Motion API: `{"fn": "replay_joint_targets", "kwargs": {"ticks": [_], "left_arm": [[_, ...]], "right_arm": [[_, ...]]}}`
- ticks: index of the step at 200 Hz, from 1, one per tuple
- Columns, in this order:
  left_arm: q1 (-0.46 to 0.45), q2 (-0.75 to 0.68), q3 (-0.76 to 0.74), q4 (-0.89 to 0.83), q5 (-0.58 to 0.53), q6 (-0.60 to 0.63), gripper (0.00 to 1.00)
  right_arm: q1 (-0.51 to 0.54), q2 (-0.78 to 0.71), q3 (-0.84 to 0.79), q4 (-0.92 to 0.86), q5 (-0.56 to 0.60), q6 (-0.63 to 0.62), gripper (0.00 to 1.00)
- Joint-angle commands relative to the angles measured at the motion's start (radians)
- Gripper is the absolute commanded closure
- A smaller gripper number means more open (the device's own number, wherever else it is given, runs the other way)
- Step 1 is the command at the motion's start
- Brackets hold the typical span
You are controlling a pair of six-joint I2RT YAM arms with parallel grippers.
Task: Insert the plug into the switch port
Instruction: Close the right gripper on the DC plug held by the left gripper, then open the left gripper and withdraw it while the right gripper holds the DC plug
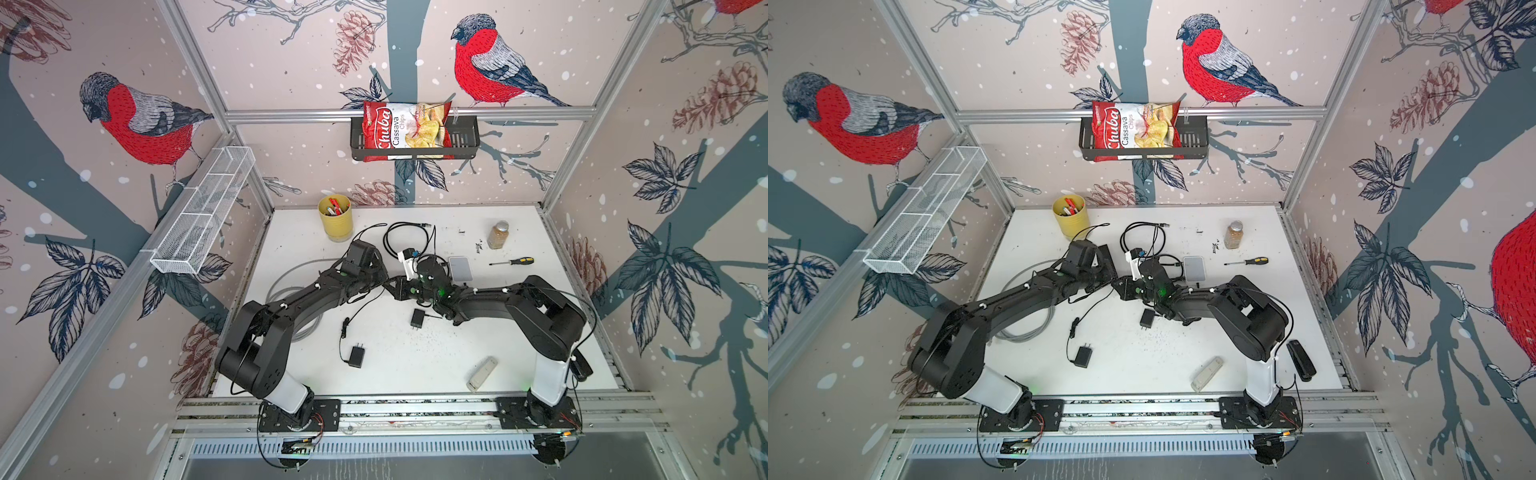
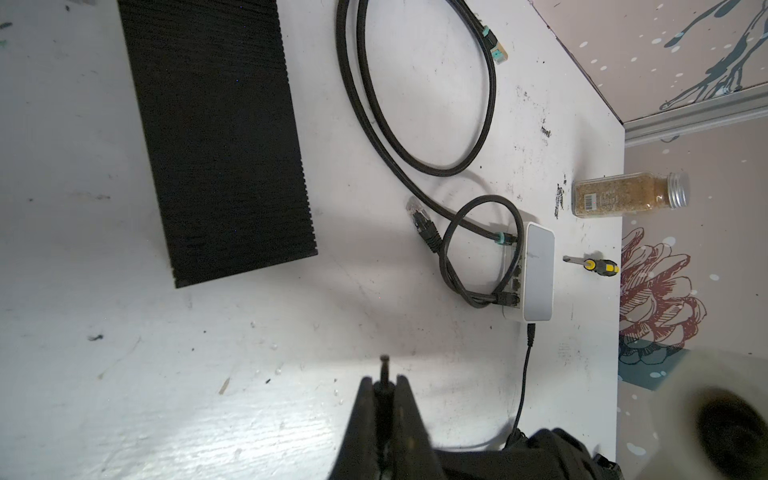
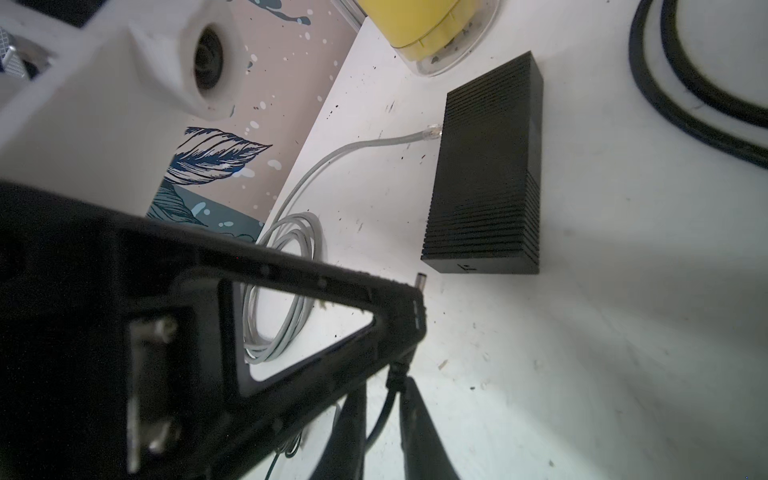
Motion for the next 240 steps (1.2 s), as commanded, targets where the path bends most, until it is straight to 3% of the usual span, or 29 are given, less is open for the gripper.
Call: {"fn": "replay_joint_targets", "kwargs": {"ticks": [1, 84, 141, 172, 207, 240], "left_arm": [[0.000, -0.006, -0.004, 0.021, -0.014, 0.013, 1.00], [-0.001, -0.005, -0.010, 0.025, -0.014, 0.010, 1.00], [0.008, -0.023, -0.012, -0.022, -0.125, 0.041, 0.62], [0.046, -0.012, 0.005, -0.068, -0.237, 0.081, 0.55], [0.095, 0.073, 0.065, -0.080, -0.375, 0.264, 0.50], [0.159, 0.208, 0.197, -0.094, -0.296, 0.363, 0.41]], "right_arm": [[0.001, -0.002, 0.011, -0.007, 0.022, 0.015, 0.83], [0.004, -0.005, 0.012, -0.025, 0.028, -0.001, 0.95], [0.011, -0.005, 0.003, -0.103, 0.037, -0.047, 0.95], [0.024, 0.023, 0.032, -0.233, 0.038, -0.118, 0.95], [0.037, 0.075, 0.100, -0.379, 0.071, -0.182, 0.95], [0.043, 0.109, 0.155, -0.431, 0.087, -0.201, 0.95]]}}
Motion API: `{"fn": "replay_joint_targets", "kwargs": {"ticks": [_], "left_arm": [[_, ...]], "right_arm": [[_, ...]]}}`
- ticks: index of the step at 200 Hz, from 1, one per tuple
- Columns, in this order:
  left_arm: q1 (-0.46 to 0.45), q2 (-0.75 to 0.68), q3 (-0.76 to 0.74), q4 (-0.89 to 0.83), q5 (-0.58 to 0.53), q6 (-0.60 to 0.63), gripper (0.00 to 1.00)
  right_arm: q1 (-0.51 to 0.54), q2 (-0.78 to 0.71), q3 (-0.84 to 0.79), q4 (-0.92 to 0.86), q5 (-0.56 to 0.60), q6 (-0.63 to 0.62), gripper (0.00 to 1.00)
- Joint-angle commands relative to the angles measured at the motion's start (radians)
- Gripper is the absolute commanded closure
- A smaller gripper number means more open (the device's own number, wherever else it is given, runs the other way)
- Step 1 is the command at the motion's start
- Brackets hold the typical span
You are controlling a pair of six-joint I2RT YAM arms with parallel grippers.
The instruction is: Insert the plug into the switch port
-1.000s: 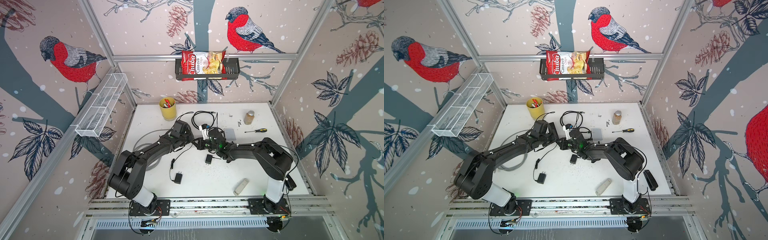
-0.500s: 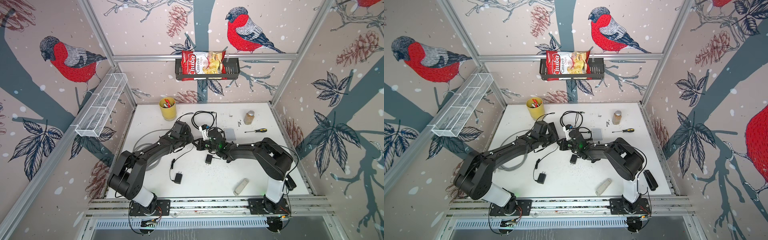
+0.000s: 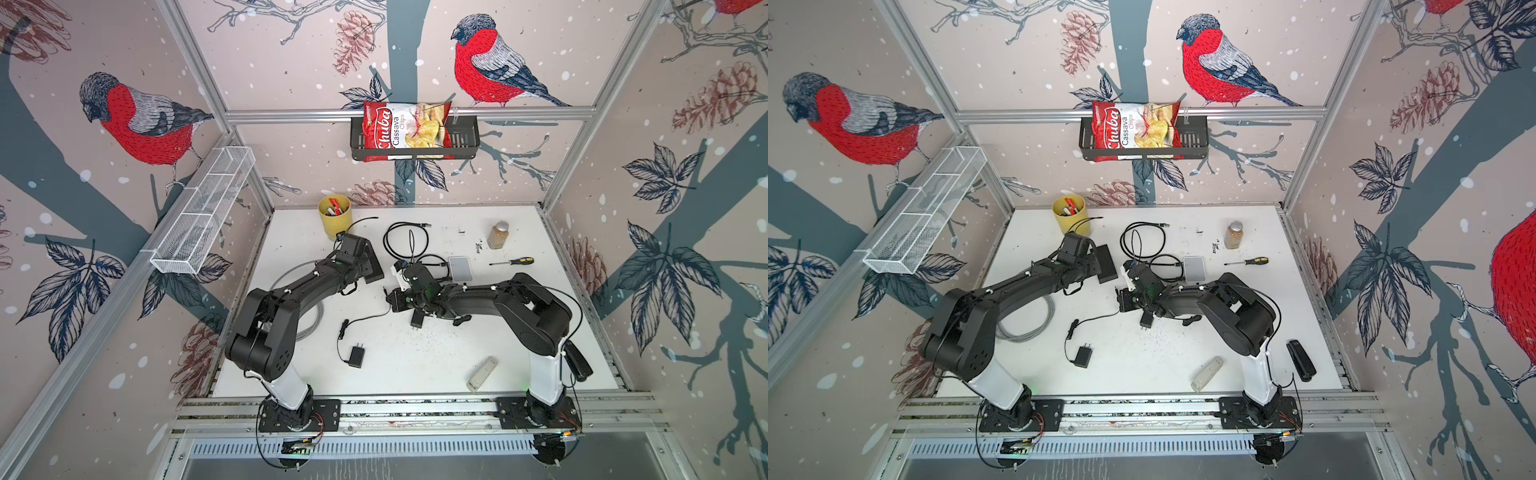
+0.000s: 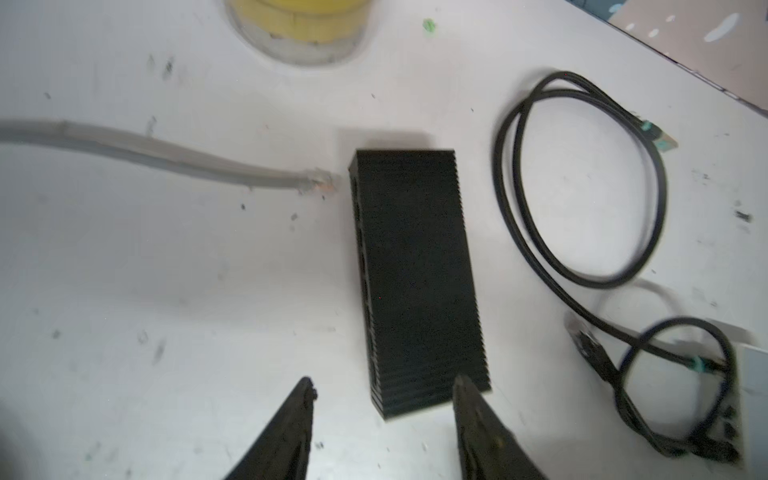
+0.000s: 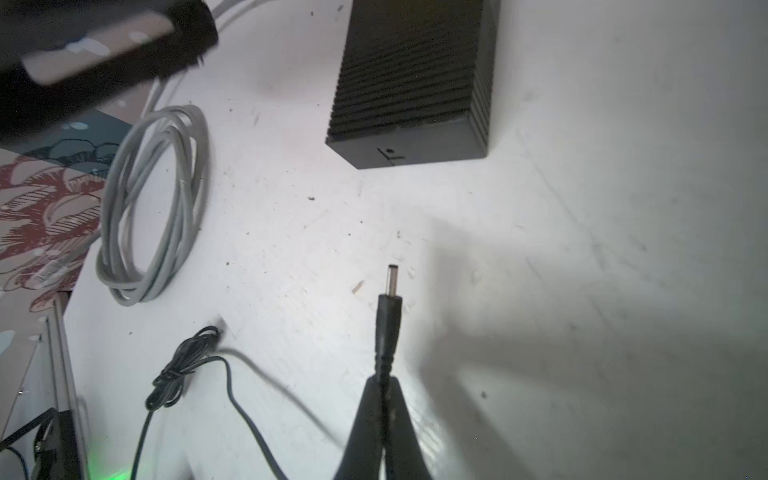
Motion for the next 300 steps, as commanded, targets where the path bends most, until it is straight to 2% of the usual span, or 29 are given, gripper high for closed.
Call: {"fn": "replay_joint_targets", "kwargs": {"ticks": [1, 9, 12, 18, 41, 73, 91, 104, 159, 191, 226, 300], "left_arm": [[0.032, 0.072, 0.075, -0.011, 0.019, 0.122, 0.41], [0.033, 0.096, 0.095, 0.000, 0.037, 0.142, 0.39], [0.033, 0.104, 0.101, 0.007, 0.045, 0.151, 0.34], [0.034, 0.118, 0.117, 0.014, 0.057, 0.166, 0.32], [0.038, 0.203, 0.226, -0.033, 0.022, 0.224, 0.31], [0.060, 0.273, 0.315, -0.016, 0.073, 0.316, 0.28], [0.068, 0.340, 0.406, -0.061, 0.107, 0.381, 0.28], [0.071, 0.392, 0.457, -0.078, 0.127, 0.418, 0.24], [0.078, 0.476, 0.523, -0.035, 0.152, 0.514, 0.22], [0.078, 0.508, 0.546, -0.045, 0.223, 0.552, 0.24], [0.077, 0.506, 0.515, -0.059, 0.279, 0.541, 0.27], [0.076, 0.433, 0.399, -0.021, 0.302, 0.483, 0.29]], "right_arm": [[0.004, 0.020, 0.036, -0.065, 0.025, -0.039, 0.95], [0.006, 0.035, 0.056, -0.078, 0.025, -0.045, 0.95], [0.008, 0.040, 0.065, -0.083, 0.025, -0.048, 0.95], [0.009, 0.050, 0.078, -0.091, 0.027, -0.050, 0.95], [0.010, 0.075, 0.106, -0.098, 0.025, -0.046, 0.95], [0.011, 0.076, 0.106, -0.105, 0.029, -0.044, 0.95], [0.011, 0.076, 0.102, -0.106, 0.028, -0.041, 0.95], [0.010, 0.078, 0.101, -0.104, 0.023, -0.037, 0.95], [0.011, 0.070, 0.093, -0.079, -0.002, -0.013, 0.95], [0.011, 0.085, 0.118, -0.095, -0.015, -0.003, 0.95], [0.004, 0.085, 0.127, -0.090, -0.024, 0.018, 0.95], [-0.018, 0.118, 0.162, -0.103, -0.056, 0.012, 0.95]]}}
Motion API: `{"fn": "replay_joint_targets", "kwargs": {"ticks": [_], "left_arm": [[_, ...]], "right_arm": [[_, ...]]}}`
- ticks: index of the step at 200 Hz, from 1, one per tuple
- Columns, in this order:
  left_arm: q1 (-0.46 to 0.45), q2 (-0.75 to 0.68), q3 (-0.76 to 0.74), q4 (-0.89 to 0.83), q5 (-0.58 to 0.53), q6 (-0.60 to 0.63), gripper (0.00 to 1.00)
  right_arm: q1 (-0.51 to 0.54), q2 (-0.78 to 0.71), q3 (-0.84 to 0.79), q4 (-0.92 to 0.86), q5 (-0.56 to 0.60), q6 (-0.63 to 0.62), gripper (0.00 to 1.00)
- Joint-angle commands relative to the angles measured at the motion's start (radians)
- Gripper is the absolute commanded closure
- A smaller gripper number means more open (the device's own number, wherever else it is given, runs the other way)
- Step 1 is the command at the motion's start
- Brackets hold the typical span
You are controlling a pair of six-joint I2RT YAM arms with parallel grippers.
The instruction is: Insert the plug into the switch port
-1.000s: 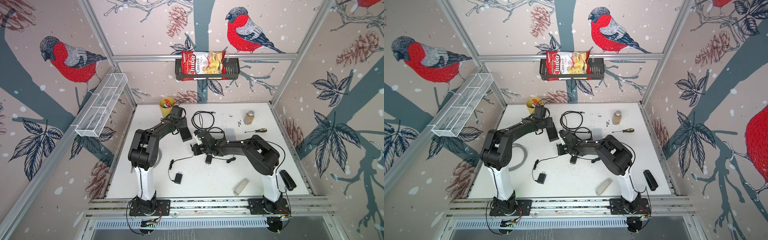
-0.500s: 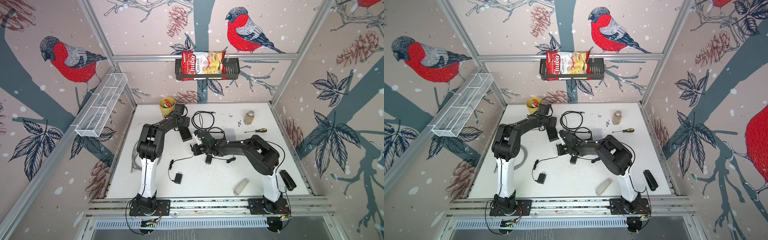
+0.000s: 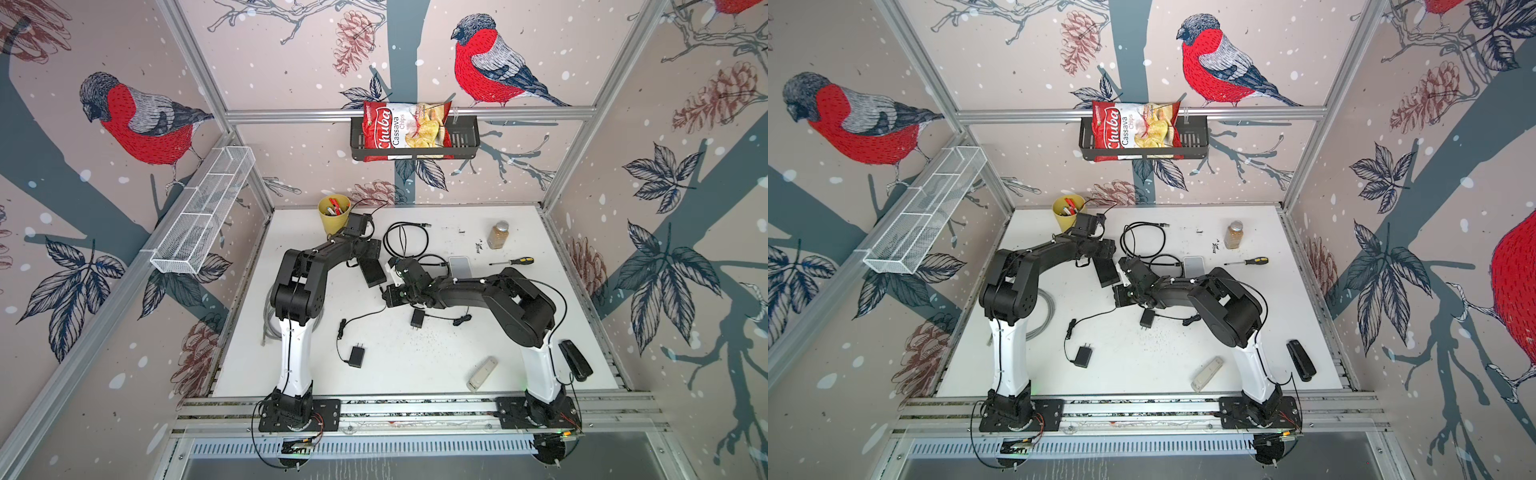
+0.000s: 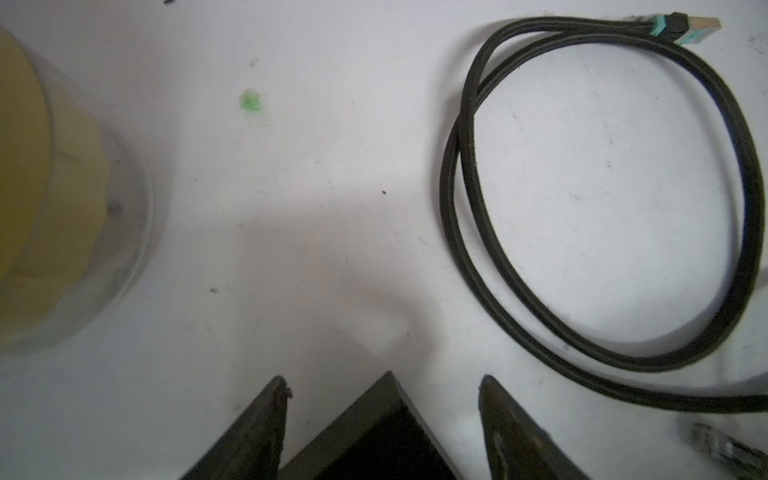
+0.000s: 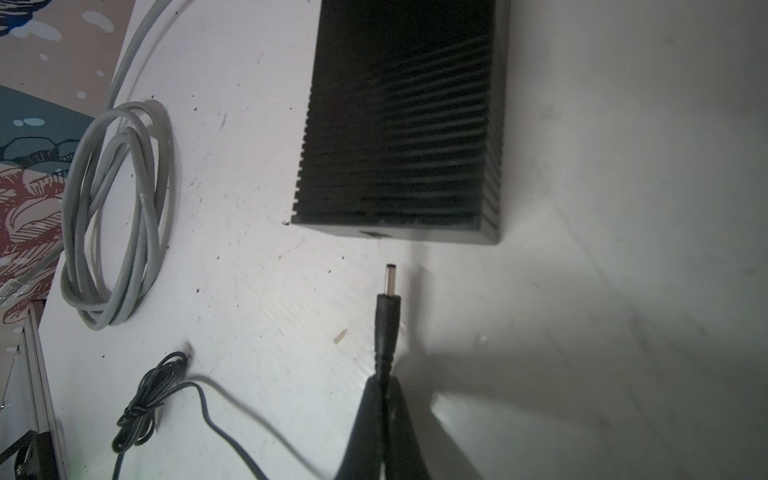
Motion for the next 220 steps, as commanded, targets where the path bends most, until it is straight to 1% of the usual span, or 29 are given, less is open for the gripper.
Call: {"fn": "replay_joint_targets", "kwargs": {"ticks": [1, 92, 142, 179, 199, 220], "left_arm": [[-0.001, -0.011, -0.009, -0.041, 0.031, -0.028, 0.29], [-0.016, -0.003, -0.011, -0.034, 0.036, -0.028, 0.30], [-0.016, -0.007, -0.011, -0.046, 0.035, -0.027, 0.30], [-0.017, -0.004, -0.005, -0.055, 0.052, 0.002, 0.33], [-0.017, 0.007, 0.005, -0.072, 0.082, 0.027, 0.36], [-0.018, 0.012, 0.006, -0.081, 0.079, 0.062, 0.37]], "right_arm": [[-0.005, 0.012, 0.013, -0.013, -0.023, 0.005, 0.95], [-0.022, 0.039, 0.046, -0.053, -0.064, -0.015, 0.95], [-0.029, 0.042, 0.051, -0.045, -0.053, -0.003, 0.95], [-0.038, 0.043, 0.047, -0.037, -0.046, 0.002, 0.95], [-0.047, 0.048, 0.055, -0.045, -0.050, -0.008, 0.95], [-0.059, 0.046, 0.062, -0.065, -0.057, -0.032, 0.95]]}}
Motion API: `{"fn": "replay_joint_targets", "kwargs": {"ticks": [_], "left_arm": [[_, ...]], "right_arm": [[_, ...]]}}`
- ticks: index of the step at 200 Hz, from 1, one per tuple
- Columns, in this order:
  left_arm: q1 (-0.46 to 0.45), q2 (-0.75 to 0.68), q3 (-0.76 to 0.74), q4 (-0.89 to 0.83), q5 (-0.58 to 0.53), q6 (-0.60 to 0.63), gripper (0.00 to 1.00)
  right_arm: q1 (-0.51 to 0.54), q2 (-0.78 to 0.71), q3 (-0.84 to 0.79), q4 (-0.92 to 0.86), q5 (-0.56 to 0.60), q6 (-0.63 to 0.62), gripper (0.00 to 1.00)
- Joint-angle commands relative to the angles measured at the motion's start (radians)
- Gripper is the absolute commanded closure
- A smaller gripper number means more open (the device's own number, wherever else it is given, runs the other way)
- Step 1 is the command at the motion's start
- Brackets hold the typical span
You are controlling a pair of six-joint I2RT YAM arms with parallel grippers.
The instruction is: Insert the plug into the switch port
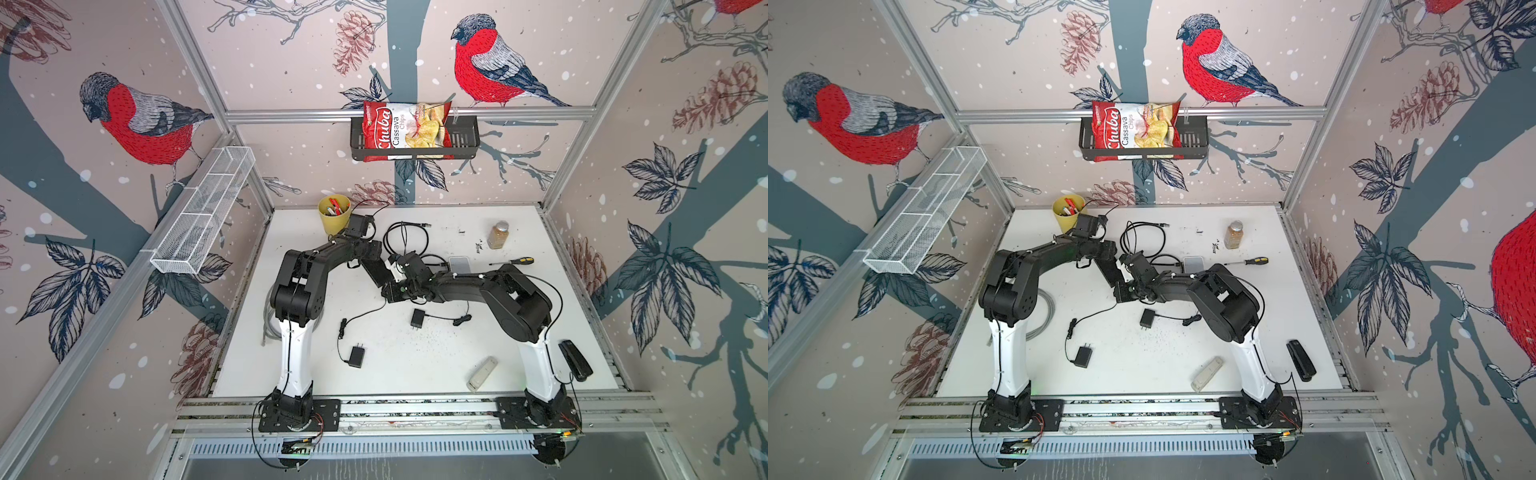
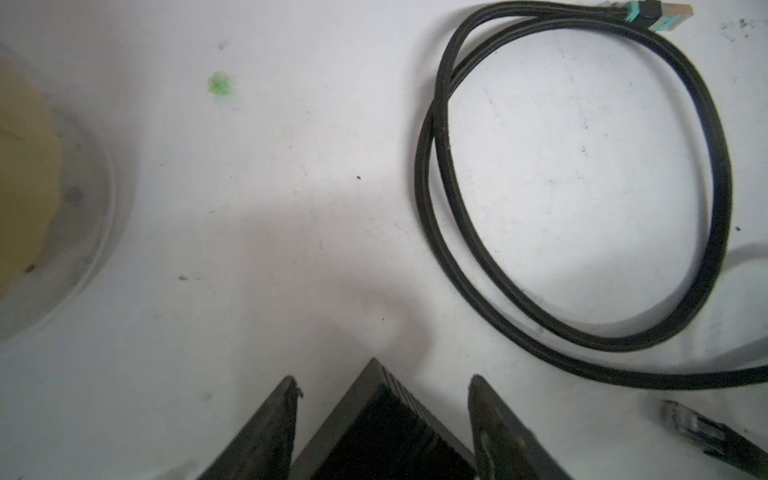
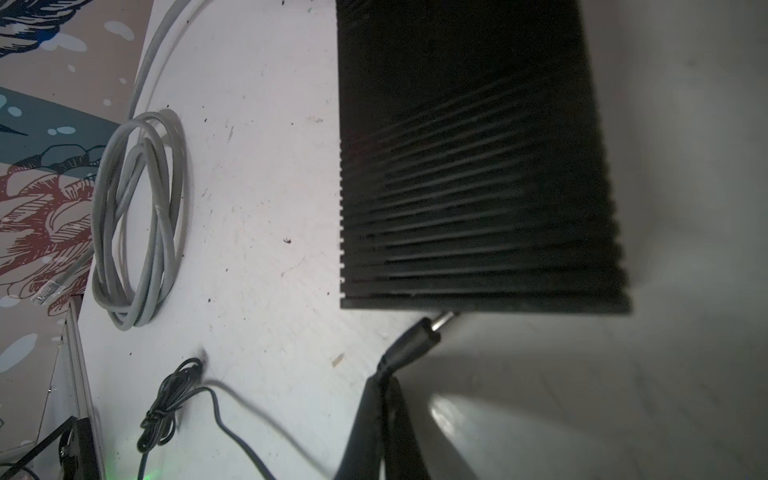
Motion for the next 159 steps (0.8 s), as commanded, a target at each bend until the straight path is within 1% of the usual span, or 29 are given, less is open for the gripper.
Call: {"fn": "replay_joint_targets", "kwargs": {"ticks": [1, 19, 33, 61, 84, 91, 100, 117, 127, 137, 144, 159], "left_arm": [[-0.004, 0.012, 0.004, -0.067, 0.048, 0.043, 0.37], [-0.001, 0.021, 0.028, -0.095, 0.036, 0.069, 0.37], [-0.001, 0.023, 0.048, -0.112, 0.005, 0.067, 0.36], [-0.001, 0.015, 0.098, -0.159, -0.009, 0.086, 0.34], [-0.001, -0.021, 0.094, -0.156, -0.063, 0.167, 0.34], [-0.001, -0.041, 0.085, -0.146, -0.065, 0.199, 0.34], [-0.001, -0.075, 0.074, -0.138, -0.010, 0.228, 0.35], [-0.001, -0.138, 0.072, -0.166, 0.172, 0.243, 0.49], [-0.001, -0.152, 0.091, -0.206, 0.284, 0.202, 0.55], [-0.001, -0.148, 0.121, -0.279, 0.404, 0.176, 0.56], [-0.001, -0.146, 0.121, -0.299, 0.473, 0.145, 0.56], [-0.008, -0.161, 0.066, -0.292, 0.526, 0.079, 0.54]], "right_arm": [[-0.012, 0.008, 0.009, -0.040, 0.026, -0.030, 0.95], [-0.023, 0.003, 0.011, -0.078, 0.001, -0.076, 0.95], [-0.029, -0.008, 0.002, -0.115, -0.006, -0.116, 0.95], [-0.045, -0.058, -0.057, -0.178, -0.033, -0.171, 0.95], [-0.056, -0.106, -0.122, -0.216, -0.037, -0.209, 0.94], [-0.058, -0.117, -0.136, -0.228, -0.035, -0.222, 0.94], [-0.060, -0.144, -0.161, -0.222, -0.047, -0.238, 0.94], [-0.075, -0.210, -0.230, -0.163, -0.112, -0.263, 0.94], [-0.083, -0.247, -0.255, -0.138, -0.136, -0.285, 0.93], [-0.086, -0.274, -0.271, -0.114, -0.151, -0.310, 0.93], [-0.091, -0.288, -0.273, -0.106, -0.165, -0.328, 0.92], [-0.097, -0.304, -0.265, -0.090, -0.193, -0.361, 0.92]]}}
